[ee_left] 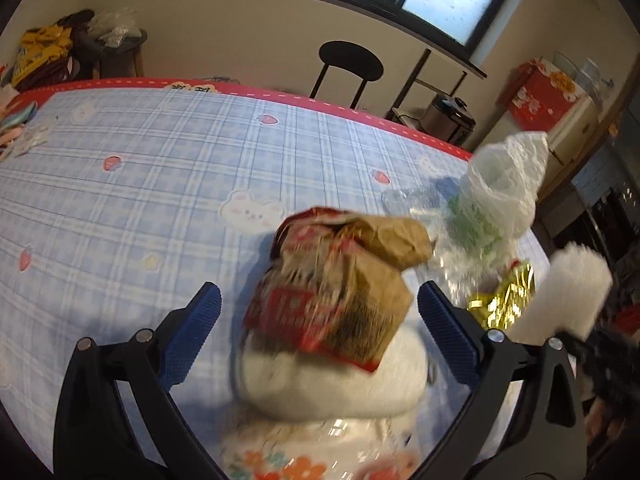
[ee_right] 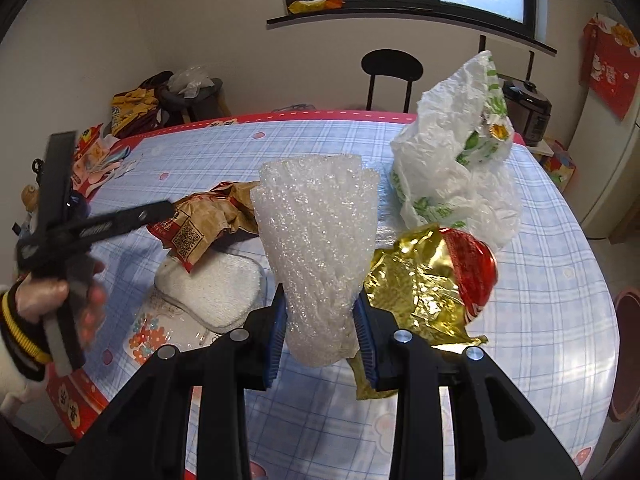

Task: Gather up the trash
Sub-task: 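Grasp the white bubble wrap with the right tool while the left tool grasps the brown paper bag, then carry the bubble wrap to the bin and open the right tool while the left tool lifts the bag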

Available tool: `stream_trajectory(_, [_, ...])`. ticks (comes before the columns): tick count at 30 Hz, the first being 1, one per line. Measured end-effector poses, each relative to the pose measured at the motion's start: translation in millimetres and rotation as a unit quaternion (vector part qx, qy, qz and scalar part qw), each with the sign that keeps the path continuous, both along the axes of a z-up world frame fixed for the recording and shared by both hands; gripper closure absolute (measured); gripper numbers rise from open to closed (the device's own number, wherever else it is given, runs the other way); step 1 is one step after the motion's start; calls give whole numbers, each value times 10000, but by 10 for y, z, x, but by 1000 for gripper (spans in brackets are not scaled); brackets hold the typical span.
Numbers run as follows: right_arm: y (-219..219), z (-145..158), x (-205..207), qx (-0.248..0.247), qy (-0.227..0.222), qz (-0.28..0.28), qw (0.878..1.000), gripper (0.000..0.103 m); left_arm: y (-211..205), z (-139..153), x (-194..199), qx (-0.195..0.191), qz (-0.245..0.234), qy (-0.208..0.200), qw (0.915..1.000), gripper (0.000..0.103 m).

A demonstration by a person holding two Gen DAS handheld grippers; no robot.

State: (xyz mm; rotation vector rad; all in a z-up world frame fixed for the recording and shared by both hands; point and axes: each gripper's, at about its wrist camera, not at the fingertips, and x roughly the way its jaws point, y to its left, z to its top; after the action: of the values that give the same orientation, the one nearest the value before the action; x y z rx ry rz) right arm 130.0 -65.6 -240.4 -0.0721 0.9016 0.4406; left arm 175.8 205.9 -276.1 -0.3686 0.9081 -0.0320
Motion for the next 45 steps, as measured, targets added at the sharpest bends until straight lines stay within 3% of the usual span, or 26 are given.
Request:
stream_trajectory(5, [-220, 32, -130, -42, 2, -202, 9998, 71, 39, -238, 301, -616, 452, 356, 9964, 6])
stream_trajectory(9, [-421, 5, -194, -27, 58, -429, 9991, 71, -88, -399, 384, -363, 485, 629, 9962, 6])
stream_trajectory(13, [-520, -9, -240, -16, 86, -562, 9984, 71, -146, -415, 365, -105, 496, 603, 9969, 7])
stream_trajectory(16, [-523, -13, -251, 0, 105, -566, 9983, 71, -150, -364, 327, 17, 455, 596, 9972, 16])
stream_trajectory(27, [-292, 188, -223, 126, -149, -221, 9996, 71, 0, 35, -26, 398, 585, 239, 9972, 21])
stream_trajectory(36, [-96, 332, -220, 303, -312, 204, 9988, 71, 107, 523, -619, 605, 1118, -60, 9919, 22])
stream_trajectory(45, [-206, 411, -229, 489, -336, 636, 9962, 71, -207, 907, -1279, 653, 1562, -293, 9851, 22])
